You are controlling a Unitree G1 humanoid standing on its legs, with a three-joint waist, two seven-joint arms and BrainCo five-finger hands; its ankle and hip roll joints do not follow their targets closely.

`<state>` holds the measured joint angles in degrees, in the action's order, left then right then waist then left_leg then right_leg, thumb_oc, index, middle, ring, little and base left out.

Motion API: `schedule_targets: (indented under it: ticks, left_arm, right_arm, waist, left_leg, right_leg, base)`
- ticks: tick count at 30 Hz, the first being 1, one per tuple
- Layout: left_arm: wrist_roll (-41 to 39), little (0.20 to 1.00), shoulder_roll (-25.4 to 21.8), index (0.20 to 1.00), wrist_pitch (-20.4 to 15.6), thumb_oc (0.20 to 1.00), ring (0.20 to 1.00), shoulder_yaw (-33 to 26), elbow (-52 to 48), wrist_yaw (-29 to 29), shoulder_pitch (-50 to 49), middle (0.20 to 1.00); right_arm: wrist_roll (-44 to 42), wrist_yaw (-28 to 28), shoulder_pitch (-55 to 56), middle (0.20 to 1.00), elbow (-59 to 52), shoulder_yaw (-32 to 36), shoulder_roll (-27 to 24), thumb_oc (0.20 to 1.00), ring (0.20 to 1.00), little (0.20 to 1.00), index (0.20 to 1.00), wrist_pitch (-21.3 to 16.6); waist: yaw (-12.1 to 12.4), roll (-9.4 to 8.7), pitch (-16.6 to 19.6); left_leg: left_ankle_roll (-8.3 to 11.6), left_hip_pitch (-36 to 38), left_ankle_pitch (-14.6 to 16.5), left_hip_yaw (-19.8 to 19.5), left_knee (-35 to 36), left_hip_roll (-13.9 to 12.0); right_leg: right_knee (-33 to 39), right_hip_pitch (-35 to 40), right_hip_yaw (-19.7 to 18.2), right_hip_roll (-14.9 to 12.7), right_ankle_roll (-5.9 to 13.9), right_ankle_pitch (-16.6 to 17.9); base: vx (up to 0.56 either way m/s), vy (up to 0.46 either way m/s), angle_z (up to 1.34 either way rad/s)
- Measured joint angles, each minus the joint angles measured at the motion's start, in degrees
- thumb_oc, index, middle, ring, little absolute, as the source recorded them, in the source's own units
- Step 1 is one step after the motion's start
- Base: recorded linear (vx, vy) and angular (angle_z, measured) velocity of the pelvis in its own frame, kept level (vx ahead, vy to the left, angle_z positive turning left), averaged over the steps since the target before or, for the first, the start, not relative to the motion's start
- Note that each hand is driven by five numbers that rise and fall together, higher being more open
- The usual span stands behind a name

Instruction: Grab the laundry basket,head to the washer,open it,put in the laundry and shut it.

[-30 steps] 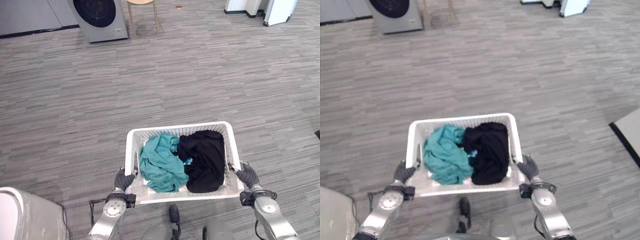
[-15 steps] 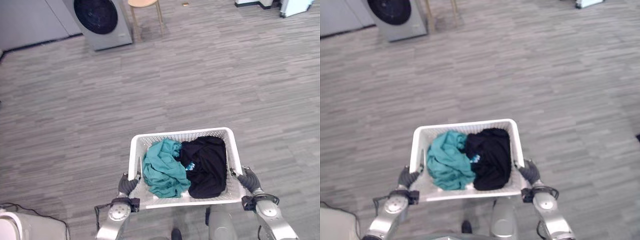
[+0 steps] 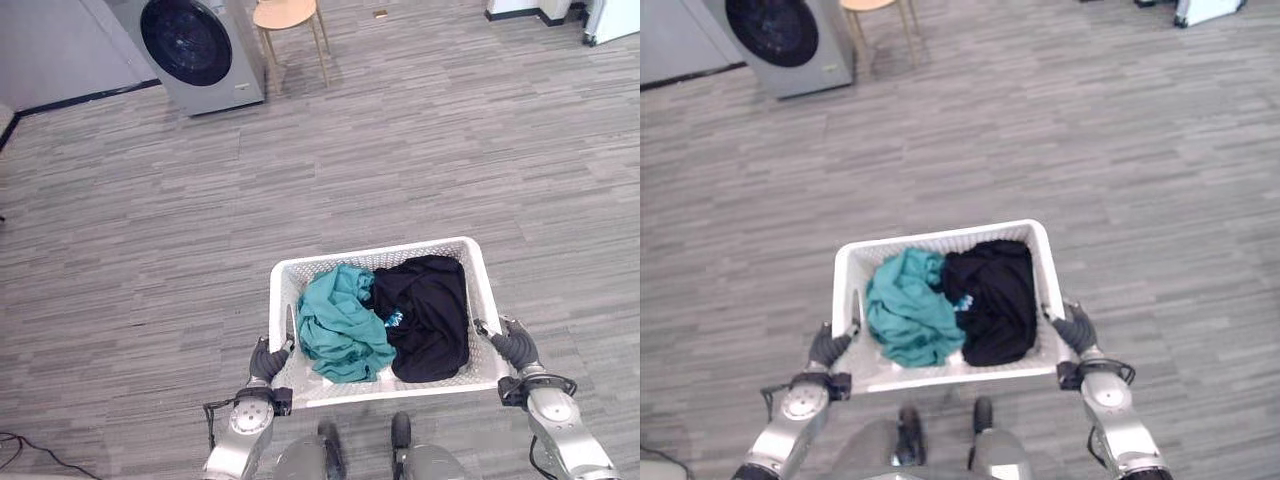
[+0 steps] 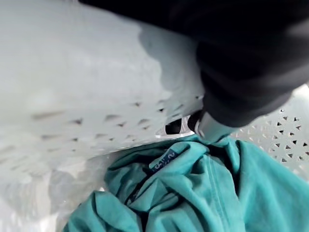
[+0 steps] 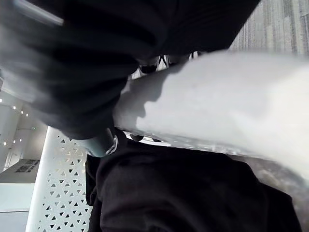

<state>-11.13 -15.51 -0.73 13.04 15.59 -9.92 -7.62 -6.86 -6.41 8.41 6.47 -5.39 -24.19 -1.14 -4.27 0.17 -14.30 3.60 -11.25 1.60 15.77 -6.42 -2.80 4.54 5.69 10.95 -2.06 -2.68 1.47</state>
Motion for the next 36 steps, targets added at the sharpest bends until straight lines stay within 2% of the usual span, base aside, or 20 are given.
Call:
schedule_targets:
  ticks: [2,4,7,8,9,11,12,13,15,18,20,22,27,29,30,31,32,33,35,36]
  left_arm:
    - [0.0,0.2,-0.1,0.2,0.0,0.2,0.2,-0.5,-0.2,0.0,-1.6,0.2]
    - [0.0,0.2,-0.3,0.2,0.2,0.2,0.2,-0.5,0.0,0.6,-3.3,0.2]
    - [0.0,0.2,-0.3,0.2,0.9,0.2,0.2,-0.6,0.0,0.7,-4.2,0.2]
    - [0.0,0.2,-0.5,0.2,0.9,0.2,0.2,-0.8,0.0,0.8,-4.4,0.2]
    - [0.1,0.2,-0.6,0.2,1.0,0.2,0.2,-1.8,-0.1,0.9,-4.6,0.2]
    - [0.1,0.2,-1.1,0.2,1.0,0.2,0.2,-2.4,-0.6,0.9,-4.5,0.2]
    - [0.1,0.2,-1.8,0.2,1.0,0.2,0.2,-2.5,-1.5,0.9,-4.3,0.2]
    - [0.0,0.2,-2.9,0.2,1.0,0.2,0.2,-2.7,-1.8,0.9,-3.2,0.2]
    - [0.0,0.2,-4.9,0.2,0.9,0.2,0.2,-2.6,-1.9,0.9,-2.4,0.2]
    - [0.0,0.2,-6.9,0.2,0.5,0.2,0.2,-2.8,-3.2,0.8,-0.8,0.2]
    - [0.0,0.2,-6.3,0.2,0.5,0.2,0.2,-3.5,-3.3,0.6,-1.0,0.2]
    - [0.0,0.2,-6.2,0.2,0.5,0.2,0.2,-3.7,-3.2,0.7,-0.9,0.2]
    - [0.0,0.2,-3.1,0.2,0.4,0.2,0.2,-3.5,1.4,0.9,-1.5,0.2]
    - [0.1,0.2,-2.3,0.2,0.4,0.2,0.2,-3.0,1.8,0.9,-2.3,0.2]
    - [0.2,0.2,-1.4,0.2,0.5,0.2,0.2,-2.1,2.5,0.9,-2.4,0.2]
    - [0.2,0.2,-0.4,0.2,0.6,0.2,0.2,-2.1,2.9,0.8,-2.7,0.2]
    - [0.2,0.2,0.0,0.2,0.6,0.2,0.2,-1.5,3.1,0.6,-2.7,0.2]
    - [0.2,0.2,0.4,0.2,0.6,0.2,0.2,-0.3,3.9,0.5,-1.8,0.2]
    - [0.2,0.2,1.6,0.2,0.6,0.2,0.2,1.0,4.0,0.5,-1.6,0.2]
    - [0.1,0.2,1.8,0.2,0.8,0.2,0.2,1.1,3.3,0.6,-2.0,0.2]
  right_arm:
    - [0.0,0.0,-0.2,0.2,0.5,-1.1,0.3,0.2,0.2,0.2,0.2,0.0]
    - [0.0,0.0,1.4,0.2,1.3,-2.2,0.0,0.2,0.2,0.2,0.2,0.0]
    - [0.0,0.0,2.9,0.2,1.3,-2.4,0.5,0.2,0.2,0.2,0.2,0.1]
    - [0.1,0.1,3.0,0.2,1.5,-2.5,0.9,0.2,0.2,0.2,0.2,0.3]
    - [0.2,0.1,2.8,0.2,1.5,-3.0,1.7,0.2,0.2,0.2,0.2,0.6]
    - [0.3,0.0,2.1,0.2,1.3,-3.1,2.7,0.2,0.2,0.2,0.2,0.6]
    - [0.3,-0.1,1.9,0.2,1.3,-3.2,3.0,0.2,0.2,0.2,0.2,0.6]
    - [0.3,-0.1,1.2,0.2,1.2,-3.6,2.9,0.2,0.2,0.2,0.2,0.6]
    - [0.3,-0.1,0.3,0.2,0.6,-4.1,3.2,0.2,0.2,0.2,0.2,0.6]
    - [0.7,-0.3,-0.7,0.2,-1.1,-4.0,4.1,0.2,0.2,0.2,0.2,0.5]
    - [1.9,-0.4,-1.8,0.2,-0.9,-3.9,3.9,0.2,0.2,0.2,0.2,0.5]
    - [1.9,0.0,-1.8,0.2,-0.3,-4.1,3.7,0.2,0.2,0.2,0.2,0.5]
    - [1.9,0.9,-1.0,0.2,2.3,-4.2,3.6,0.2,0.2,0.2,0.2,1.3]
    - [1.9,0.9,0.8,0.2,2.7,-4.0,3.3,0.2,0.2,0.2,0.2,1.3]
    - [1.8,1.3,2.6,0.2,3.5,-3.7,2.6,0.2,0.2,0.2,0.2,1.3]
    - [1.8,1.4,2.1,0.2,4.6,-3.6,2.4,0.2,0.2,0.2,0.2,1.3]
    - [1.8,1.4,2.1,0.2,4.8,-3.0,2.3,0.2,0.2,0.2,0.2,1.2]
    - [1.8,1.9,2.2,0.2,5.0,-1.3,2.3,0.2,0.2,0.2,0.2,1.0]
    - [1.8,2.2,2.2,0.2,4.0,0.2,0.3,0.2,0.2,0.2,0.2,0.8]
    - [1.8,3.0,0.6,0.2,3.8,0.0,-1.1,0.2,0.2,0.2,0.2,0.9]
  waist:
    - [0.6,0.77,0.1]
    - [1.5,0.94,0.2]
    - [1.9,0.89,0.3]
    - [2.2,0.08,0.2]
    - [3.0,-2.46,0.6]
    - [3.0,-3.53,0.7]
    - [3.0,-4.28,0.7]
    - [3.5,-4.55,0.9]
    - [3.5,-4.45,0.9]
    - [3.2,-4.55,0.7]
    - [2.6,-2.42,0.1]
    - [1.4,-1.27,0.0]
    - [-0.5,0.15,0.5]
    - [-1.9,0.99,0.6]
    - [-1.4,1.46,0.8]
    - [-1.6,2.06,0.9]
    - [-1.7,2.09,1.1]
    - [-1.9,1.95,1.1]
    - [-0.4,2.21,1.2]
    - [-0.2,2.06,1.0]
  left_leg:
    - [-0.14,-2.8,-3.8,-0.6,3.9,-0.3]
    - [-0.73,-4.7,-6.3,-2.1,7.4,1.0]
    - [-1.33,-5.2,-6.3,-1.4,6.9,1.4]
    - [-3.98,-3.8,-8.9,-0.8,5.8,1.6]
    - [-5.36,-3.0,-9.5,0.6,3.6,3.3]
    - [-8.99,-2.1,-6.8,0.8,0.6,4.8]
    - [-9.37,-1.4,-4.5,0.8,-0.5,5.7]
    - [-10.06,0.9,-2.4,1.2,-0.2,6.5]
    - [-9.99,5.0,-3.1,1.1,3.4,6.8]
    - [-9.66,9.5,-1.0,1.0,6.5,6.8]
    - [-9.3,13.5,-0.2,0.9,8.8,6.1]
    - [-8.37,16.6,1.6,0.7,9.7,5.6]
    - [-3.56,23.4,9.0,-1.5,8.2,4.3]
    - [-1.63,26.6,10.4,-4.1,8.8,2.6]
    - [0.06,29.8,11.4,-6.6,7.1,0.0]
    - [0.54,29.2,11.0,-7.6,4.1,-1.6]
    - [1.39,27.8,9.9,-8.9,0.3,-2.5]
    - [2.3,22.9,9.0,-9.4,-10.6,-4.4]
    - [1.27,15.3,3.0,-8.7,-25.9,-7.2]
    - [1.62,11.4,-0.7,-8.2,-33.0,-9.6]
  right_leg:
    - [0.1,2.4,0.0,1.8,2.21,-1.9]
    - [0.0,6.4,-0.3,2.5,0.64,-6.2]
    - [0.0,11.0,-1.1,2.3,2.18,-10.3]
    - [0.0,12.9,-2.0,1.5,3.33,-11.9]
    - [-1.8,13.5,-3.1,-1.0,4.79,-13.3]
    - [-6.5,13.1,-3.7,-3.2,5.02,-13.3]
    - [-9.0,12.9,-3.9,-4.4,5.2,-13.1]
    - [-18.9,9.4,-5.6,-5.7,6.18,-12.5]
    - [-39.4,-0.1,-7.8,-6.1,10.22,-11.4]
    - [-50.8,-14.3,-9.6,-5.5,10.5,-12.8]
    - [-44.5,-21.6,-6.0,-6.0,9.35,-16.5]
    - [-36.7,-26.3,-4.6,-6.0,9.26,-16.1]
    - [-4.4,-31.2,-4.2,-8.4,10.53,-6.3]
    - [-5.3,-30.1,-5.8,-8.7,10.53,-5.4]
    - [-10.5,-28.4,-6.6,-7.6,10.08,1.6]
    - [-13.4,-28.4,-6.4,-6.9,9.96,2.6]
    - [-15.0,-28.0,-6.1,-6.1,9.19,3.6]
    - [-16.4,-27.3,-5.5,-5.8,8.24,4.3]
    - [-17.6,-26.0,-4.9,-4.4,3.17,4.8]
    - [-18.6,-24.0,-4.8,-2.6,0.44,1.6]
  base:
    - [0.34,-0.06,-0.23]
    - [0.58,-0.063,-0.24]
    - [0.59,-0.009,-0.1]
    - [0.53,0.038,-0.3]
    - [0.55,0.045,-0.34]
    - [0.52,0.073,-0.13]
    - [0.54,0.116,-0.1]
    - [0.37,0.086,-0.16]
    - [0.31,0.055,0.01]
    - [0.44,0.045,-0.06]
    - [0.42,-0.008,-0.14]
    - [0.53,-0.122,0.1]
    - [0.58,-0.202,0.17]
    - [0.43,-0.239,0.8]
    - [0.4,-0.391,0.9]
    - [0.4,-0.391,0.74]
    - [0.35,-0.382,0.72]
    - [0.23,-0.235,0.77]
    - [0.46,-0.331,0.25]
    - [0.51,-0.257,-0.13]
